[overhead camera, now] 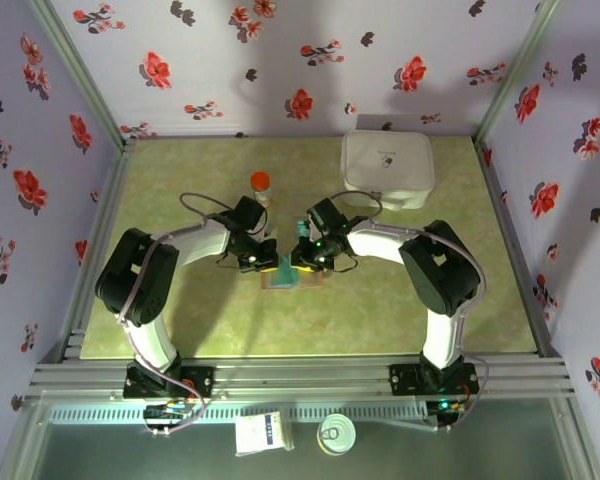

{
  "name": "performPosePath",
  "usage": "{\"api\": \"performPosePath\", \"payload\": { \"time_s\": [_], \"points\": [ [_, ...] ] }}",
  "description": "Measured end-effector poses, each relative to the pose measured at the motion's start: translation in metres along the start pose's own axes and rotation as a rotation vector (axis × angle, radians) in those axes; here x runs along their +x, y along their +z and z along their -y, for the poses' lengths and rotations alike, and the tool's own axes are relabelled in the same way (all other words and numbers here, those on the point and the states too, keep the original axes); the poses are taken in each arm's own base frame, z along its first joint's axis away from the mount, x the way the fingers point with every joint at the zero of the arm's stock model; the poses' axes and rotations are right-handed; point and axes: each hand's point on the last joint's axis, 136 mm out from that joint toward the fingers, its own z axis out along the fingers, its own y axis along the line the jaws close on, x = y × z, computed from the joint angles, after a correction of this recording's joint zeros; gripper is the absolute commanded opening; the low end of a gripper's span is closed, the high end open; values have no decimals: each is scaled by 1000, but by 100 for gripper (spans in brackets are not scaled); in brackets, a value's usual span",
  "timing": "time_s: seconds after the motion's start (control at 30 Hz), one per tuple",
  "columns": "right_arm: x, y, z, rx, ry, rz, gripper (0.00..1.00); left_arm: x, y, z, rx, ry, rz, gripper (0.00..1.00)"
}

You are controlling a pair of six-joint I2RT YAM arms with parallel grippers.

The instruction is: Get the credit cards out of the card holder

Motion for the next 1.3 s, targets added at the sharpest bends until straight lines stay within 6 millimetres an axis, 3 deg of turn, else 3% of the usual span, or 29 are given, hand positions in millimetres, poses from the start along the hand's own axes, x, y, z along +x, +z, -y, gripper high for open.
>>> {"api": "performPosePath", "payload": {
  "time_s": [0.63,0.93,1.3],
  "points": [
    [1,6,1,-88,24,-18,3,-2,0,-2,2,0,11,0],
    [-1,-11,-4,-94,6,26,0,-4,0,-3,8,-2,19,0],
    [1,-31,12,27,-10,71,0,-1,-1,-4,9,-2,19,0]
  ]
}}
